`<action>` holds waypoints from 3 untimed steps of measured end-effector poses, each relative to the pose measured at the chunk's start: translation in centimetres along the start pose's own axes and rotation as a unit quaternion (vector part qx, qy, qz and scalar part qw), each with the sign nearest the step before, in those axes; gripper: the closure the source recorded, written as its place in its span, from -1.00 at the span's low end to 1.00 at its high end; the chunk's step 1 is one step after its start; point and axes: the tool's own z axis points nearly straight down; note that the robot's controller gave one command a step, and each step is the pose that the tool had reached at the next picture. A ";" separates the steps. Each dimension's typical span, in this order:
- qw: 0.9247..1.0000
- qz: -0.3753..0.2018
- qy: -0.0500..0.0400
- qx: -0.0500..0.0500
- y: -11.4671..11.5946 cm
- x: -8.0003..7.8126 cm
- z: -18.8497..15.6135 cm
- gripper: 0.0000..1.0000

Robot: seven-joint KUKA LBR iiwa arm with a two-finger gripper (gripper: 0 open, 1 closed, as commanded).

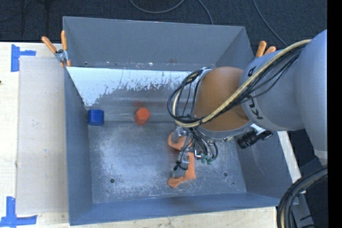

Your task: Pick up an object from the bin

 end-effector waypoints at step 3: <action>0.995 0.098 0.001 -0.002 -9.5 -6.4 1.2 1.00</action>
Offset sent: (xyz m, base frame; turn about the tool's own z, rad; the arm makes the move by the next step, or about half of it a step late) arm 0.0172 -0.0439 -0.0181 0.2868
